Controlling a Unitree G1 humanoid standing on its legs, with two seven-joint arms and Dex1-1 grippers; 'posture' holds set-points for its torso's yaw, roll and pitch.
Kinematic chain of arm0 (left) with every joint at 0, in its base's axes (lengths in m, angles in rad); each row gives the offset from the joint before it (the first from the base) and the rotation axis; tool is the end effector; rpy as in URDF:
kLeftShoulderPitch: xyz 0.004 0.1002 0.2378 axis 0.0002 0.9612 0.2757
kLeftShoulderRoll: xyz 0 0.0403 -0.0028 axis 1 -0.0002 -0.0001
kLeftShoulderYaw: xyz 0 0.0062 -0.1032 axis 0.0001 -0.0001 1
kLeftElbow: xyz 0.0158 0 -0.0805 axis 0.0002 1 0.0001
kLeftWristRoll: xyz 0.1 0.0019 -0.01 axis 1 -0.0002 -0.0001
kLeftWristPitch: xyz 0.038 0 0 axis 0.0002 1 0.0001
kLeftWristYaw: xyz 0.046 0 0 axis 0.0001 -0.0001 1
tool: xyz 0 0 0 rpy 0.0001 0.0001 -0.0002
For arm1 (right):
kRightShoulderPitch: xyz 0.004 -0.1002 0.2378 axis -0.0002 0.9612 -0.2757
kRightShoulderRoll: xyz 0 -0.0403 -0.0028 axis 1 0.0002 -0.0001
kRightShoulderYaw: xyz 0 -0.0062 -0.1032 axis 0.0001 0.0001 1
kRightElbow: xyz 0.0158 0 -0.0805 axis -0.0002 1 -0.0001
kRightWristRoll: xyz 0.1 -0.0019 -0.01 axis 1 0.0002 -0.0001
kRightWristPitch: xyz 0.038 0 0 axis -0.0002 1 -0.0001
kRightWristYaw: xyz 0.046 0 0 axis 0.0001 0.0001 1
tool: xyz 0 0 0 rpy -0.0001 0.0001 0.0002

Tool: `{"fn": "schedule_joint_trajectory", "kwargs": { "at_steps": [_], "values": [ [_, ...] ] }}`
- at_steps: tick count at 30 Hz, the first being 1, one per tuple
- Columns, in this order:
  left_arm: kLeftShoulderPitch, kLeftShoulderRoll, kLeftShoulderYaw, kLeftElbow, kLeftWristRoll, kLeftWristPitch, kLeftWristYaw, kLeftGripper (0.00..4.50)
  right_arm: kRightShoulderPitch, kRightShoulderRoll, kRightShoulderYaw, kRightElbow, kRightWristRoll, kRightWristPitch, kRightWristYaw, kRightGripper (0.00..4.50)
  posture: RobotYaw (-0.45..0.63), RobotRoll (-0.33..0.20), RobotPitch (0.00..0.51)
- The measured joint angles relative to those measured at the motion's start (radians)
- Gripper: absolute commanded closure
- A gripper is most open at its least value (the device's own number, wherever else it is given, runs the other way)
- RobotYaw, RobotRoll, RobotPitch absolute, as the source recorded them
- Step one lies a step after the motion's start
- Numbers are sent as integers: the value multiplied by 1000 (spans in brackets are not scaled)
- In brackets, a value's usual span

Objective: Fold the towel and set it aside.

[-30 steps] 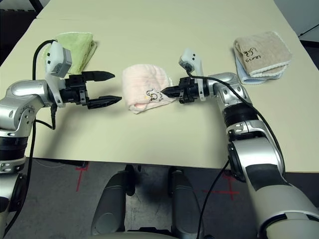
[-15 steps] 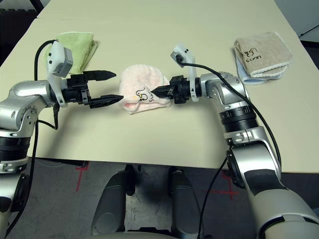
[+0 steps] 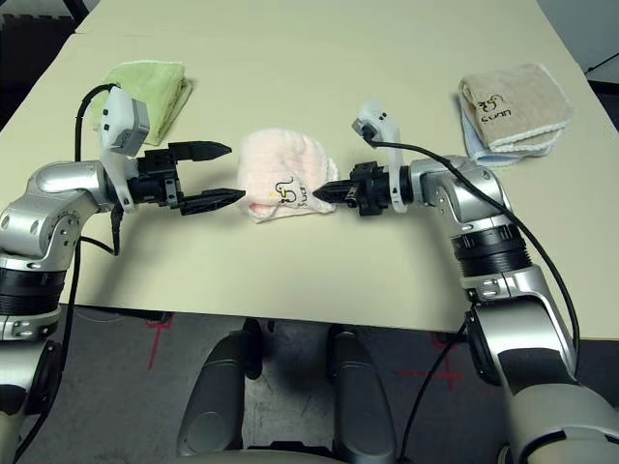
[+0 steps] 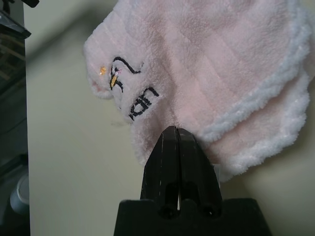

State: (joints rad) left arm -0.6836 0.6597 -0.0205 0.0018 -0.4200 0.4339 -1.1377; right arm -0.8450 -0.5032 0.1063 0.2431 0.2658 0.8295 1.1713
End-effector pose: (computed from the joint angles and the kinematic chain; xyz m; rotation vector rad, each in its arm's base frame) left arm 0.2892 0.2201 0.2297 0.3609 -0.0633 -1.1957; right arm 0.3228 -0.1919 0.2034 -0.1100 0.3929 1.1722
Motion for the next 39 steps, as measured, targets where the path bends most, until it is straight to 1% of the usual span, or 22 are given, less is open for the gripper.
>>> {"fn": "schedule_joint_trajectory", "kwargs": {
  "at_steps": [6,14,19,24,29,39],
  "values": [
    [-12,-7,-1,54,-5,-78,-79,0,-10,-10,2,38,-3,-95,10,4479,9,0,222],
    [-38,-13,-1,152,-3,-205,-198,0,-10,-15,5,55,-4,-133,11,4479,5,0,223],
    [-51,-18,-17,220,33,-309,-237,0,-10,-17,13,59,-4,-166,15,4479,2,0,223],
    [-56,-27,-30,246,65,-298,-201,0,-10,-20,14,72,-4,-184,18,4479,-1,0,224],
    [-82,-37,-30,245,66,-264,-174,0,-10,-23,16,72,-4,-186,24,4479,0,0,223],
    [-89,-38,-30,245,58,-247,-206,0,-10,-29,20,77,-4,-208,30,4479,-4,0,219]
  ]
}}
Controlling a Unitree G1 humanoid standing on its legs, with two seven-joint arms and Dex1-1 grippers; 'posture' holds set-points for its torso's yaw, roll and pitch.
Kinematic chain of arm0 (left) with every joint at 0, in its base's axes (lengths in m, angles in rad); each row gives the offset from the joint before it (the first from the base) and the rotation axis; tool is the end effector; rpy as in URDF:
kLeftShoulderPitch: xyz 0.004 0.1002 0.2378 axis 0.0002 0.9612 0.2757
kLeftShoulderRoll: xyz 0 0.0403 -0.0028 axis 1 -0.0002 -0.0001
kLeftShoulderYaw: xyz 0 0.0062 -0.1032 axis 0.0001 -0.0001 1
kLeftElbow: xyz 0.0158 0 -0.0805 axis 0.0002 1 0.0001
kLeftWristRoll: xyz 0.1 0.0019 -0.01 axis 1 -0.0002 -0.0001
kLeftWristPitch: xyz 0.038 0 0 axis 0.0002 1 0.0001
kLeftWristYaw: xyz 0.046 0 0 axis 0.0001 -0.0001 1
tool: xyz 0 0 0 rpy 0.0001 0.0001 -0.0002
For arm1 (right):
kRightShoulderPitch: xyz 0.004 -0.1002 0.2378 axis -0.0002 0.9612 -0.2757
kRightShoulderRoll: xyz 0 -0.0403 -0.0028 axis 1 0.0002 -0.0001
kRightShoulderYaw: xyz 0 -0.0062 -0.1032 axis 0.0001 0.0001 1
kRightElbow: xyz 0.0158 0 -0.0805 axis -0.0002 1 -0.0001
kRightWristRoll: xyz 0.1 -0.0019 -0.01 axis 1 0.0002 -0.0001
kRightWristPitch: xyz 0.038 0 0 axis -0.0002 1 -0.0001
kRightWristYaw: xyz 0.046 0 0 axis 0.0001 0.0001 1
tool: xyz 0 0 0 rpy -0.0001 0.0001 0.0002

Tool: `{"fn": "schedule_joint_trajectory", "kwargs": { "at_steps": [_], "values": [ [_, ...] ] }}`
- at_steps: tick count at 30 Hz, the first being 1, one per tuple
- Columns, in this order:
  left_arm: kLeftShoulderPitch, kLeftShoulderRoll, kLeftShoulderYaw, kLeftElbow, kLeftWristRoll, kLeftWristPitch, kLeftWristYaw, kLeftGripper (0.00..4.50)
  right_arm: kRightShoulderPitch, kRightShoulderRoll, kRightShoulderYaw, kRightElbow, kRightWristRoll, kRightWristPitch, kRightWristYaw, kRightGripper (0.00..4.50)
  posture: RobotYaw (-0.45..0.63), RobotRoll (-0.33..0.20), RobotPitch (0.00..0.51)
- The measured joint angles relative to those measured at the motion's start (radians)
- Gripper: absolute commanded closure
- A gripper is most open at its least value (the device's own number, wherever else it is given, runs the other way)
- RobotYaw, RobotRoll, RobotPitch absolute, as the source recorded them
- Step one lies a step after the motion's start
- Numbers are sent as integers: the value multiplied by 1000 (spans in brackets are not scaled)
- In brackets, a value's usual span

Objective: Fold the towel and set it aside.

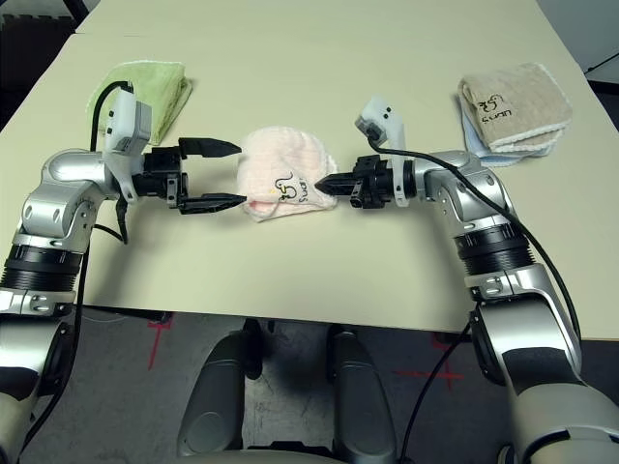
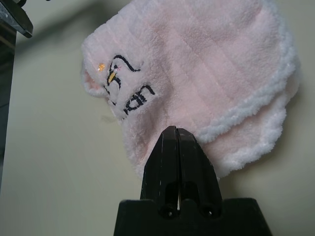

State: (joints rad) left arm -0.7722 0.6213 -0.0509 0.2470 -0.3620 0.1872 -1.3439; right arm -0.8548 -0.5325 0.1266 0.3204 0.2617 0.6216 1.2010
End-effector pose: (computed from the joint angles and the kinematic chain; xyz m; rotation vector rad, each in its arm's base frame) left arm 0.3116 0.2243 0.2263 0.4359 -0.1187 -1.3430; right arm 0.3286 -0.1995 0.2055 -0.2094 0.2860 1.1956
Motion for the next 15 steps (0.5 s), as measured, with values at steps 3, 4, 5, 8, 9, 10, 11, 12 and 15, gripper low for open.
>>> {"fn": "schedule_joint_trajectory", "kwargs": {
  "at_steps": [3,4,5,8,9,10,11,12,15],
  "values": [
    [0,-4,0,0,0,0,-2,0,2,-5,0,0,-1,-27,5,4479,-6,0,218],
    [0,-7,0,0,0,0,-2,0,3,-8,0,1,-1,-47,13,4479,-6,0,218],
    [0,-10,0,0,0,0,-2,0,4,-10,0,3,0,-73,22,4479,-9,0,215],
    [-3,-15,0,0,7,-7,3,192,3,-10,-11,24,2,-141,40,4500,-9,0,215],
    [-3,-15,-1,0,14,-13,12,192,2,-13,-18,39,2,-159,41,4500,-15,0,214],
    [-3,-15,-1,0,20,-19,18,192,2,-18,-21,48,2,-173,42,4500,-15,0,214],
    [-3,-15,-3,0,27,-23,23,192,1,-23,-21,58,2,-186,44,4500,-15,0,214],
    [-3,-15,-5,0,31,-26,27,192,0,-28,-23,64,1,-196,47,4500,-15,0,214],
    [-3,-19,-8,3,40,-33,34,192,1,-30,-23,71,2,-239,70,4500,-17,0,212]
  ]
}}
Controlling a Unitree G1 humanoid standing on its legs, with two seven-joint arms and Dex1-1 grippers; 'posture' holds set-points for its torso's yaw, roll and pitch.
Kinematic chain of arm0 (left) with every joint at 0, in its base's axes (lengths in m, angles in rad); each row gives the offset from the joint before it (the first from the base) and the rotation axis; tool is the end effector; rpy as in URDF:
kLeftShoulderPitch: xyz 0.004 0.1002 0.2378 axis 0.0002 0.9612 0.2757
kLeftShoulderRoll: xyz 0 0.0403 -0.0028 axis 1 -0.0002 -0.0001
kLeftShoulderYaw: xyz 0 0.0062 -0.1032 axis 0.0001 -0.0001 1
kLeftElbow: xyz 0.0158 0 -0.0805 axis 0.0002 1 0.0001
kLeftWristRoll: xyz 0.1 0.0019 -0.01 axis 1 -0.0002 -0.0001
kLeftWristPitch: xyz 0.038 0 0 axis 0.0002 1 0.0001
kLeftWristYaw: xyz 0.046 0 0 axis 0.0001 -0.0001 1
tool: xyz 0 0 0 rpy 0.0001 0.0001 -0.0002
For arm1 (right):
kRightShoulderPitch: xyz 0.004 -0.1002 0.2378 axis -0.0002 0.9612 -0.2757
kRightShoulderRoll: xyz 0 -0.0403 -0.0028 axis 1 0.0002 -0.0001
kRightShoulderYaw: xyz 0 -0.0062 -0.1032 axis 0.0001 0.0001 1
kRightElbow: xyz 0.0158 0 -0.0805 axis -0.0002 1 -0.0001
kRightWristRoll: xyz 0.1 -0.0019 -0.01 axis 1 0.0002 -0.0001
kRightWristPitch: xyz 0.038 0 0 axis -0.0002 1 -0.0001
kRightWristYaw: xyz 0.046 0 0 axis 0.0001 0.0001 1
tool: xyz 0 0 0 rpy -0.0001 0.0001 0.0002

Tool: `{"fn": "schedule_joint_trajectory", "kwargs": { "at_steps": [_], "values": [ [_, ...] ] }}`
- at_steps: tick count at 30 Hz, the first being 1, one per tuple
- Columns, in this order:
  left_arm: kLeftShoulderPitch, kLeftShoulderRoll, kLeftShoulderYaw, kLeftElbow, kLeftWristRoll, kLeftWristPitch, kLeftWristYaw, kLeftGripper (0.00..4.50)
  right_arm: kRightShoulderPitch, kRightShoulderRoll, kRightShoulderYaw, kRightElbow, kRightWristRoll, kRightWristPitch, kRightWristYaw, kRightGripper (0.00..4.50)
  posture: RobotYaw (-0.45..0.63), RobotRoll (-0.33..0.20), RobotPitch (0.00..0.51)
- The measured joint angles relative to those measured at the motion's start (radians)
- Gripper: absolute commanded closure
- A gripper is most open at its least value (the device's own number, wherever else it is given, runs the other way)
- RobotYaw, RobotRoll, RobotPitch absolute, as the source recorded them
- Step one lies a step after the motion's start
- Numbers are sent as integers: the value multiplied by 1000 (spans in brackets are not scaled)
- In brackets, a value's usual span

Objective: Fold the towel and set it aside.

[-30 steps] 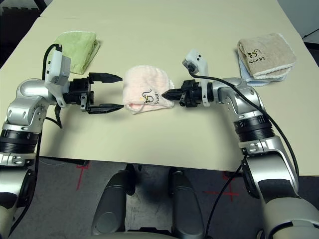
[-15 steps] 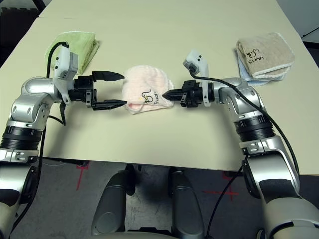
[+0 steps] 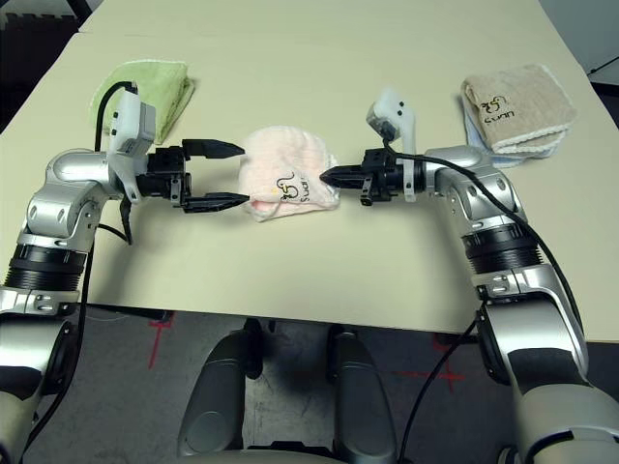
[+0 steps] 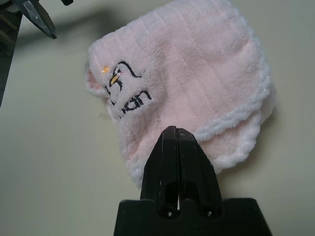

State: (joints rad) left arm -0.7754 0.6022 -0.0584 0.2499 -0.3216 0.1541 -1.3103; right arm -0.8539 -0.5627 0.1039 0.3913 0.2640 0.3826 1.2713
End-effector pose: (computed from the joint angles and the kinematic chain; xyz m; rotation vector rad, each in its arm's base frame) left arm 0.3127 0.2191 0.2253 0.4742 -0.1342 -1.3119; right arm 0.3307 -0.2138 0.2108 -0.3088 0.1341 1.2416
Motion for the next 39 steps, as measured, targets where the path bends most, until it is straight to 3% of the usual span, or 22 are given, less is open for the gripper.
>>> {"fn": "schedule_joint_trajectory", "kwargs": {
  "at_steps": [3,6,15,19,25,30,39],
  "values": [
    [-1,-7,0,1,0,-5,-1,192,8,0,0,0,3,-77,46,4500,-17,0,212],
    [-1,-9,0,1,-1,-5,-2,779,10,1,-1,0,3,-120,57,4500,-20,0,216],
    [-6,-10,1,2,-16,16,-24,4382,10,2,-2,9,2,-149,56,4500,-19,0,218],
    [-26,-27,0,5,-16,16,-22,4452,10,2,-1,12,2,-151,56,4500,-20,0,224],
    [-74,-118,-6,20,-12,74,62,4452,-22,30,0,80,-14,-195,47,4500,-14,0,227],
    [-85,-167,-77,60,32,95,91,4452,-45,58,0,172,-41,-248,35,4500,-5,0,228],
    [-94,-170,-136,285,152,-16,125,4452,-61,76,5,279,-91,-325,36,4500,-31,0,230]
  ]
}}
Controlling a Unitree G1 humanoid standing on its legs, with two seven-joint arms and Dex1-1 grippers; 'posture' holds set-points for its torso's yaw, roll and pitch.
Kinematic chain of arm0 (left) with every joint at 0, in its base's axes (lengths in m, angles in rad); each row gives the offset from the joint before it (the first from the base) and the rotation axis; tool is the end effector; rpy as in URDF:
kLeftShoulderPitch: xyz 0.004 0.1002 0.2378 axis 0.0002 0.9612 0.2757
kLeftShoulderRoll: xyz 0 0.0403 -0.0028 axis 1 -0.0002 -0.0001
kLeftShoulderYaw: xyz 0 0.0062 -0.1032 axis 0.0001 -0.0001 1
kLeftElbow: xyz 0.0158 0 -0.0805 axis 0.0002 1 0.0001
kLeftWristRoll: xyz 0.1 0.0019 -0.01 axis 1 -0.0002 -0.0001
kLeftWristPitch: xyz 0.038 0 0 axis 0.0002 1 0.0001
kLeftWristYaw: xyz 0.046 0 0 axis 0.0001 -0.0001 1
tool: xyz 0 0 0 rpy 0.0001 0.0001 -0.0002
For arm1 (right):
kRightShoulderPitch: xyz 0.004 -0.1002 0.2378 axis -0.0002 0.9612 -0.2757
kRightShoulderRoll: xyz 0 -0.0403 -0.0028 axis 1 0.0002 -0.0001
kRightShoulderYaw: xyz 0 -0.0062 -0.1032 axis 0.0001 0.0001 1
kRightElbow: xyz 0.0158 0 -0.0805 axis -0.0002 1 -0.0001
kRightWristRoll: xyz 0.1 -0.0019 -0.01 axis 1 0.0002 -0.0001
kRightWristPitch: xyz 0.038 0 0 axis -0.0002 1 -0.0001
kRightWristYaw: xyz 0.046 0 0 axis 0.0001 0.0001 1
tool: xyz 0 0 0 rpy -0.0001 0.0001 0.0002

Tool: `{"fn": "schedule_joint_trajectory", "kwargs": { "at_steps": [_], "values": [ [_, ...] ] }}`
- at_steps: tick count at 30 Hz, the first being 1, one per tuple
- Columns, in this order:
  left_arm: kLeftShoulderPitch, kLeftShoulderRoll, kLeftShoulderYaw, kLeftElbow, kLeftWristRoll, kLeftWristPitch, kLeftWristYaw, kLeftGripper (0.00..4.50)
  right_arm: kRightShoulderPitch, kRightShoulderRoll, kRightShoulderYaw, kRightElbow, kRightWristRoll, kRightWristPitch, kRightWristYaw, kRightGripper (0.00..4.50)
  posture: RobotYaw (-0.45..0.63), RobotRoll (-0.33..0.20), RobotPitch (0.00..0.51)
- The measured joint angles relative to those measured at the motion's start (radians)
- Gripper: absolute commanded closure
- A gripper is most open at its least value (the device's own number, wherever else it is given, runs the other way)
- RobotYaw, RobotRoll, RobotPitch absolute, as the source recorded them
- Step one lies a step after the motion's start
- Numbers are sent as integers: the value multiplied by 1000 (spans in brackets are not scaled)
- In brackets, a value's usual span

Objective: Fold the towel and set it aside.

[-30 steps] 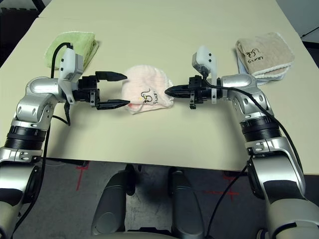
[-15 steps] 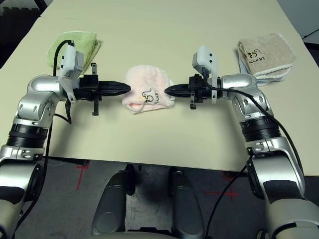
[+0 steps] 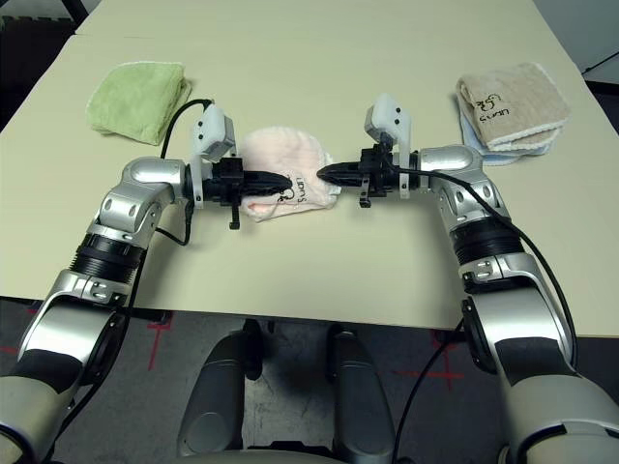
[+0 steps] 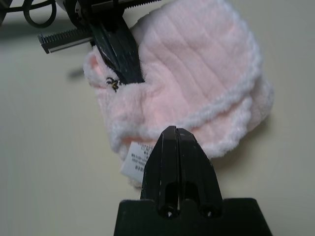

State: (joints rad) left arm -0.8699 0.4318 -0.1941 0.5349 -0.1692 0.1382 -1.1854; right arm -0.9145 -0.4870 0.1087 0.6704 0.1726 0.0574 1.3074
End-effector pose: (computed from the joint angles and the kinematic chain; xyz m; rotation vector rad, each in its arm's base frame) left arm 0.3423 0.1756 0.1837 0.4157 0.0688 -1.2643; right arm 0.3474 -0.2096 0.1928 -0.4002 0.0562 1.2635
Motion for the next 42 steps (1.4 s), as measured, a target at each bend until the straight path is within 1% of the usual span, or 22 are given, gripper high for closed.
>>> {"fn": "schedule_joint_trajectory", "kwargs": {
  "at_steps": [5,11,18,25,29,32,37,39,42],
  "values": [
    [-29,17,24,71,6,-41,-3,4452,25,14,41,6,-39,-29,4,4500,-27,0,230],
    [-29,30,37,93,4,-58,-22,4452,23,26,42,36,-56,-66,0,4500,-13,0,230],
    [-30,49,52,105,-6,-61,-65,4452,20,32,43,43,-76,-76,-3,4500,-22,0,228],
    [-57,58,60,151,-5,-103,-117,4452,81,31,37,-71,-61,-7,-2,4500,-27,0,221],
    [-83,54,76,154,-10,-101,-131,4452,78,18,36,-85,-60,12,0,4500,-27,0,219],
    [-128,60,108,170,-26,-86,-134,4452,25,8,20,-50,-39,27,1,4500,-24,0,215],
    [-206,89,171,213,-42,-73,-124,4452,-140,-10,-78,77,-3,1,-42,4500,-23,0,212],
    [-223,90,185,234,-42,-77,-109,4452,-163,6,-84,123,-6,-27,-71,4500,-18,0,210],
    [-228,73,190,283,-39,-85,-79,4452,-166,71,-79,203,-33,-68,-147,4500,-15,0,212]
  ]
}}
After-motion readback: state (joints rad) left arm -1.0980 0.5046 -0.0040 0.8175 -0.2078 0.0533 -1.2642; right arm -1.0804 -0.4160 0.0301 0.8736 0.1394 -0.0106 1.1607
